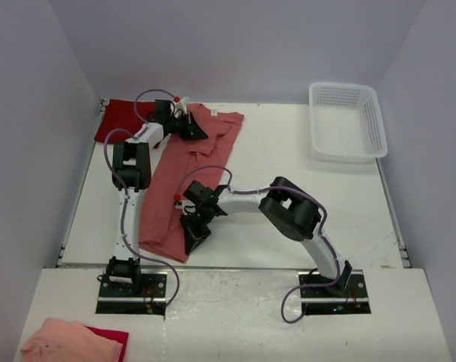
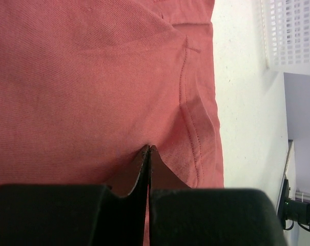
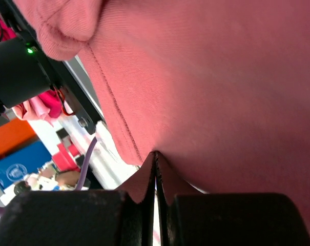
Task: Fold and stack the t-shirts
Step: Rotate the tshirt 90 degrees
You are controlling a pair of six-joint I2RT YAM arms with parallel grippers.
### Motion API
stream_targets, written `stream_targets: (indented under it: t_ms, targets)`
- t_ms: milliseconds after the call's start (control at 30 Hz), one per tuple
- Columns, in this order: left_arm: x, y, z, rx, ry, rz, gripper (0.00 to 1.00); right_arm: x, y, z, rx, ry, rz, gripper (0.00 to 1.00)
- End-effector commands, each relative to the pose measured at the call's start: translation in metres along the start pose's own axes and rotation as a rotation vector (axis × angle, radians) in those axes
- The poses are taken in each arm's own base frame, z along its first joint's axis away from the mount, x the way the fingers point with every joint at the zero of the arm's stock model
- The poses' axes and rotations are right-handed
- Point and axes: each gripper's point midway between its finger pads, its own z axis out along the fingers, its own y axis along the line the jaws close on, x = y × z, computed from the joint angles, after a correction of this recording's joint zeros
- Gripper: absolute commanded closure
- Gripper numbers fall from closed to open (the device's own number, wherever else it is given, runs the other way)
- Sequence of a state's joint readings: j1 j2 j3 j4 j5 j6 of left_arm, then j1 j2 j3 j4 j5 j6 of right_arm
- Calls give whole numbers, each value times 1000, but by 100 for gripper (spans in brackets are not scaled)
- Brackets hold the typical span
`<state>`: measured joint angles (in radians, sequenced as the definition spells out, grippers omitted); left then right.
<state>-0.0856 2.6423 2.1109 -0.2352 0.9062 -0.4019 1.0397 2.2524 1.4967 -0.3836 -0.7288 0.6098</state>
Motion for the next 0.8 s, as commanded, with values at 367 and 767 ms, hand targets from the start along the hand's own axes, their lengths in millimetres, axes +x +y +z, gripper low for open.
stream_targets:
  t_ms: [367, 767]
  targets:
    - [40, 7, 40, -21, 77, -44, 100, 91, -133, -11, 310, -66, 332, 100]
    - [42, -20, 80, 61, 76, -29, 100, 120, -171, -43, 387, -175, 478, 100]
